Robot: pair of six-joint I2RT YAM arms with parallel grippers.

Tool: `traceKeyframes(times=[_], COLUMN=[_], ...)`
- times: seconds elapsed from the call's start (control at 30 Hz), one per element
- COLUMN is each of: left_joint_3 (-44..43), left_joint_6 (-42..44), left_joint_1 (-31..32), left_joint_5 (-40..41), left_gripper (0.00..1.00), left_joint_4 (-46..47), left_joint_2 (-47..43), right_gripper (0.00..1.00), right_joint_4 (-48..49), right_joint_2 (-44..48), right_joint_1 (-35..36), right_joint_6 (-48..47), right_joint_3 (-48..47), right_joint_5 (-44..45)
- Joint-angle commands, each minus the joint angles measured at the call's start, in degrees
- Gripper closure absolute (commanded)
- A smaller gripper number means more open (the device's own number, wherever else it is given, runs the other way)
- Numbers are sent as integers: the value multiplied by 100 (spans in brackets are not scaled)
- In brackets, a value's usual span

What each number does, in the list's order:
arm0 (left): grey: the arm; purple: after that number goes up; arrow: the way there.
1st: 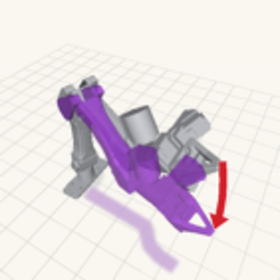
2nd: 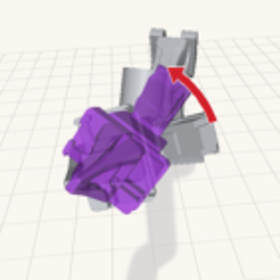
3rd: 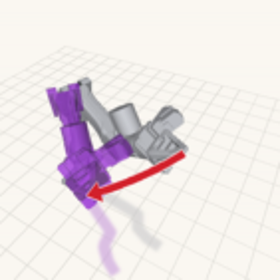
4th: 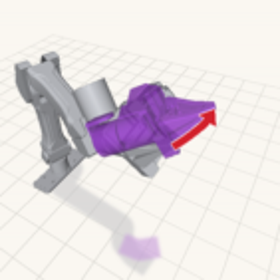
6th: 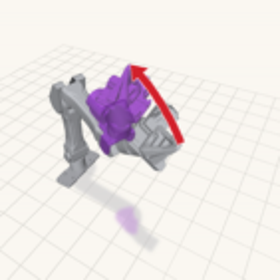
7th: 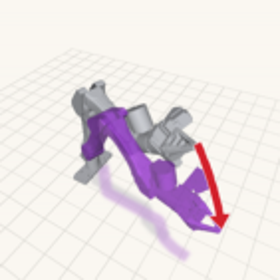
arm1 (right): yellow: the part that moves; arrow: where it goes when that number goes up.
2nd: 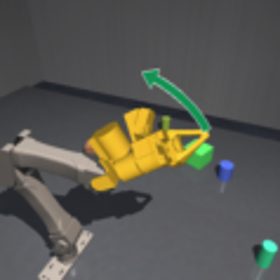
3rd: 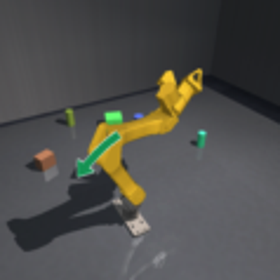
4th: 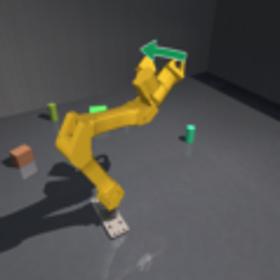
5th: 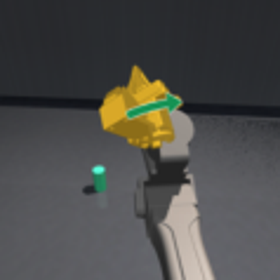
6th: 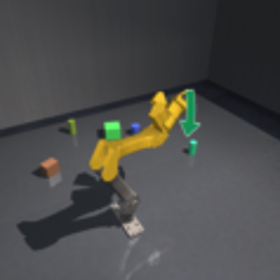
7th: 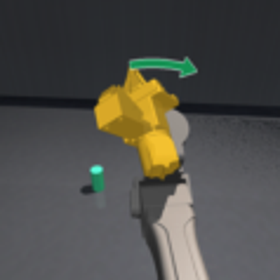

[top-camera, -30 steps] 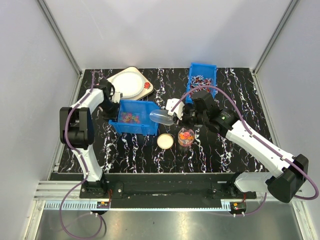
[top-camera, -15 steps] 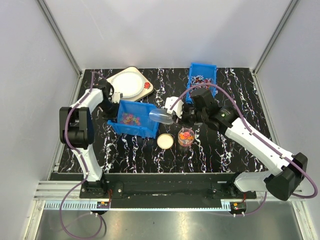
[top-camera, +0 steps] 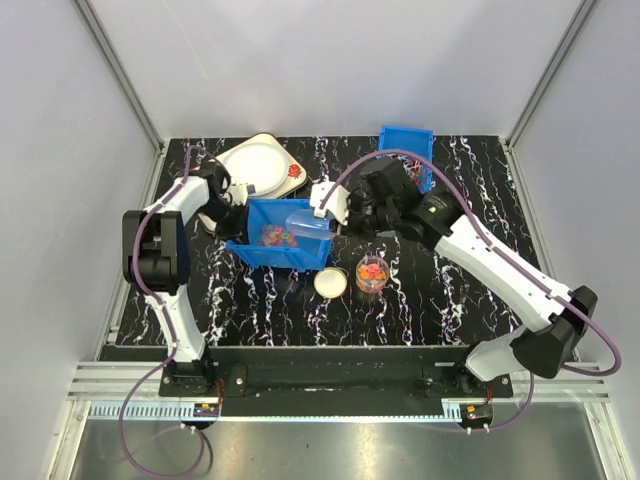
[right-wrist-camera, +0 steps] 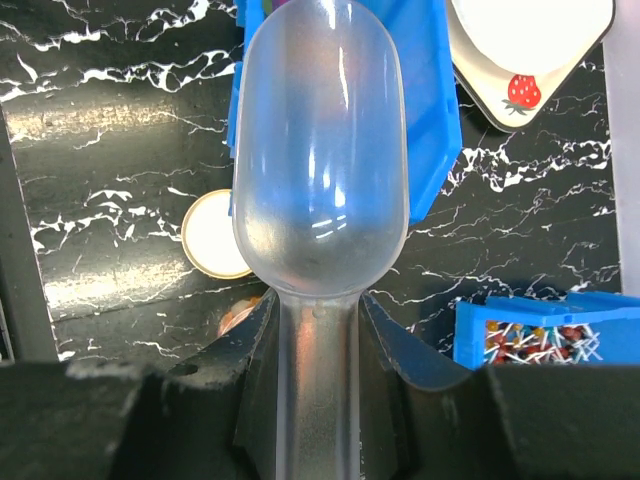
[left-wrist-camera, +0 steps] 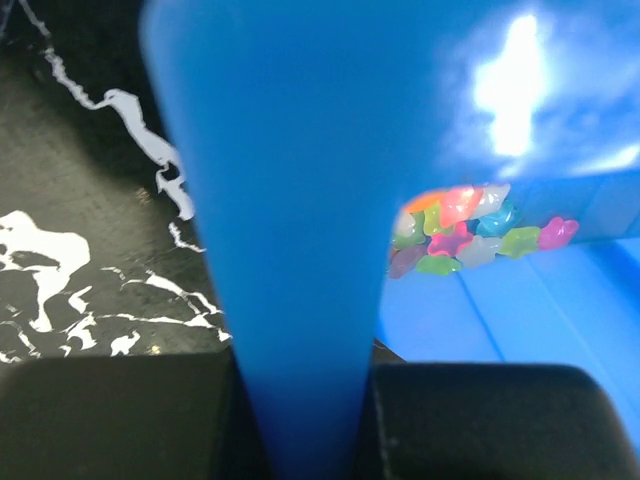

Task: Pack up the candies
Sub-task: Pick up the storage box at the center of the board, then scoop the fake candies from the storage box.

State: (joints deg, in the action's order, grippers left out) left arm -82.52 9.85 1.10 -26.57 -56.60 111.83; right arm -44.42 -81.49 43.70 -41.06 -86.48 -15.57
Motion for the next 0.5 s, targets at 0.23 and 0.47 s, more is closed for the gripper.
traceKeyframes(times=[0.23,0.47], left_joint_3=[175,280], left_joint_6=[-246,-194], left_joint_1=[4,4], left_joint_5=[308,643], left_gripper=[100,100], left_joint_4=[334,333], left_joint_2=[-978,-1242], right_gripper=[100,100], right_joint_4=[-1138,-1393], right_joint_2=[-963,-1360], right_joint_1=[806,1140], right_joint_6=[-482,-684], right_joint_3=[-1450,-1671], right_joint_5=[1099,1820])
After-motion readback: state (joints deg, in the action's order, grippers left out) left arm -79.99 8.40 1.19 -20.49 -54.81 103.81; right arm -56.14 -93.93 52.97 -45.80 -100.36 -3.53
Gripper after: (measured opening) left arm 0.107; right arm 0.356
